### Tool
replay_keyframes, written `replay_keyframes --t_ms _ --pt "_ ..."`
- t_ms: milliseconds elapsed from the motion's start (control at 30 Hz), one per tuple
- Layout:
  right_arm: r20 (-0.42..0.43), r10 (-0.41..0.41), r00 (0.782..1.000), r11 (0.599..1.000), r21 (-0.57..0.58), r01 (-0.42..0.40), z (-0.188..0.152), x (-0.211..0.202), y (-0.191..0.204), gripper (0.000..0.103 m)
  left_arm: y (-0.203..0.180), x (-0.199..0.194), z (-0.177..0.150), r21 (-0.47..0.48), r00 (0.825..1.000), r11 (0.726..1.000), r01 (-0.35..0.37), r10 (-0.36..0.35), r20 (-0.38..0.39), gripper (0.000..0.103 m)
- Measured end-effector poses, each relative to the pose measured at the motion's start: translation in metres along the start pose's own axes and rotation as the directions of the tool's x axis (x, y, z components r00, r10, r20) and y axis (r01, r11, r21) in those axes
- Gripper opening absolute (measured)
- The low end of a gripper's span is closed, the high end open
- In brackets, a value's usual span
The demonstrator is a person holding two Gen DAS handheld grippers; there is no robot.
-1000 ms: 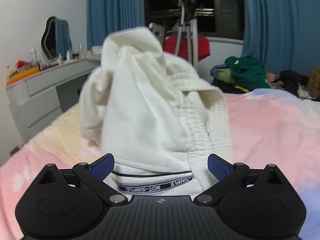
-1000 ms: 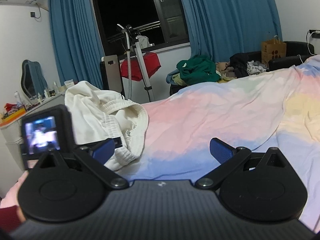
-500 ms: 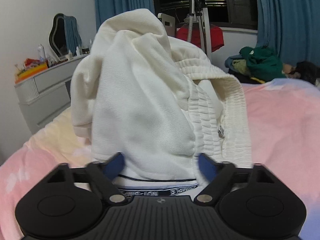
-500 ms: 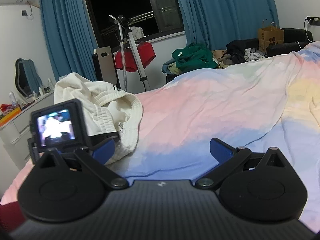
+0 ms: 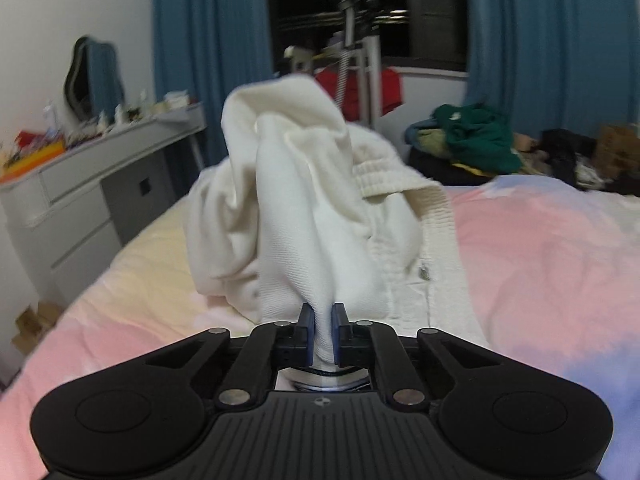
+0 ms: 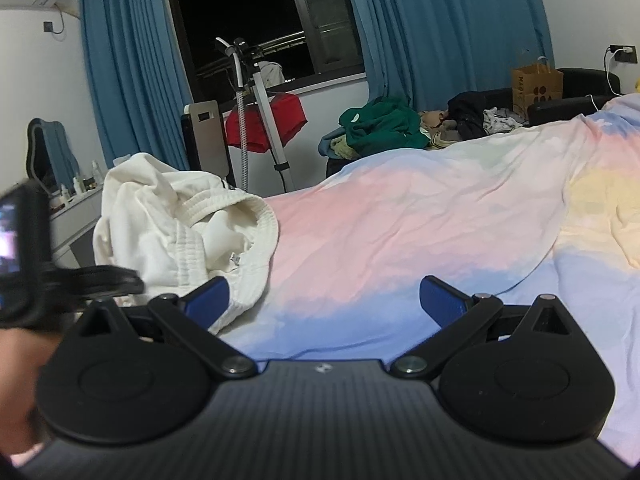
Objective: Fold clothes
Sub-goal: 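Grasp the sweatpants waistband with the left gripper, then grasp the elastic waistband with the right gripper while the left gripper holds its edge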
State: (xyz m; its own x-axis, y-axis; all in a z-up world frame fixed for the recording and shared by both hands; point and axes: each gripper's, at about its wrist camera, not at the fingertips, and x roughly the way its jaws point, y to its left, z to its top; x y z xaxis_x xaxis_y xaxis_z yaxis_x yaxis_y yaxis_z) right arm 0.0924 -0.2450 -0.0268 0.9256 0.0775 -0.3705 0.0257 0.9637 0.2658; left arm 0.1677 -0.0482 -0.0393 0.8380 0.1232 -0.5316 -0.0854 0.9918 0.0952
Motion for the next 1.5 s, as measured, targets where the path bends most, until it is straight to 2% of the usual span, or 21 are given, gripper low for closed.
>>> replay_keyframes --t_ms 233,367,433,533,700,867,933,1033,1100,1167,1233,1300,1500 --pt "0.006 0.026 1.0 0.999 -0.024 -0.026 0.0 -0.006 0.007 0.103 0.025 -0.064 -0.011 0.04 0.995 0.994 0.102 -0.102 -0.006 0.008" --pt "0.006 0.043 0.999 0.998 -0.043 -0.042 0.0 -0.011 0.014 0.103 0.05 -0.083 -0.025 -0.017 0.991 0.991 0.132 -0.132 -0.03 0.008" --pt "0.003 0.065 0.998 0.996 -0.061 -0.065 -0.001 -0.015 0.018 0.103 0.063 -0.086 -0.032 -0.034 0.992 0.992 0.12 -0.121 -0.019 0.008" --pt "-0.003 0.096 0.995 0.991 -0.094 -0.096 -0.001 -0.017 0.026 0.103 0.086 -0.081 -0.041 -0.113 0.992 0.987 0.115 -0.119 -0.03 0.008" --pt "-0.015 0.101 0.995 0.967 -0.235 -0.101 0.015 0.031 0.052 0.103 0.124 -0.065 -0.051 -0.261 0.986 0.957 0.13 -0.152 -0.067 0.009" --pt "-0.027 0.103 0.994 0.922 -0.371 -0.106 0.032 0.079 0.078 0.103 0.146 -0.054 -0.055 -0.313 0.982 0.938 0.15 -0.179 -0.068 0.009" --pt "-0.047 0.081 0.996 0.896 -0.435 -0.094 0.032 0.109 0.085 0.101 0.153 -0.047 -0.056 -0.34 0.978 0.927 0.16 -0.196 -0.073 0.009" --pt "-0.086 0.025 0.996 0.841 -0.536 -0.068 0.027 0.162 0.091 0.095 0.16 -0.036 -0.057 -0.382 0.975 0.91 0.16 -0.206 -0.08 0.009" --pt "-0.1 -0.006 0.995 0.805 -0.59 -0.055 0.024 0.195 0.095 0.084 0.162 -0.031 -0.059 -0.401 0.974 0.902 0.161 -0.211 -0.084 0.009" --pt "-0.109 -0.014 0.994 0.79 -0.61 -0.055 0.022 0.219 0.099 0.074 0.164 -0.027 -0.06 -0.419 0.972 0.893 0.164 -0.22 -0.087 0.009" --pt "-0.107 -0.017 0.994 0.773 -0.632 -0.055 0.018 0.239 0.105 0.072 0.164 -0.025 -0.058 -0.432 0.97 0.886 0.17 -0.229 -0.087 0.009" --pt "-0.097 -0.016 0.995 0.753 -0.656 -0.052 0.015 0.258 0.112 0.063 0.165 -0.024 -0.058 -0.442 0.968 0.879 0.178 -0.238 -0.085 0.009" --pt "-0.038 0.056 0.998 0.727 -0.683 -0.067 0.008 0.285 0.136 0.06 0.165 -0.02 -0.058 -0.447 0.967 0.876 0.182 -0.243 -0.082 0.009"
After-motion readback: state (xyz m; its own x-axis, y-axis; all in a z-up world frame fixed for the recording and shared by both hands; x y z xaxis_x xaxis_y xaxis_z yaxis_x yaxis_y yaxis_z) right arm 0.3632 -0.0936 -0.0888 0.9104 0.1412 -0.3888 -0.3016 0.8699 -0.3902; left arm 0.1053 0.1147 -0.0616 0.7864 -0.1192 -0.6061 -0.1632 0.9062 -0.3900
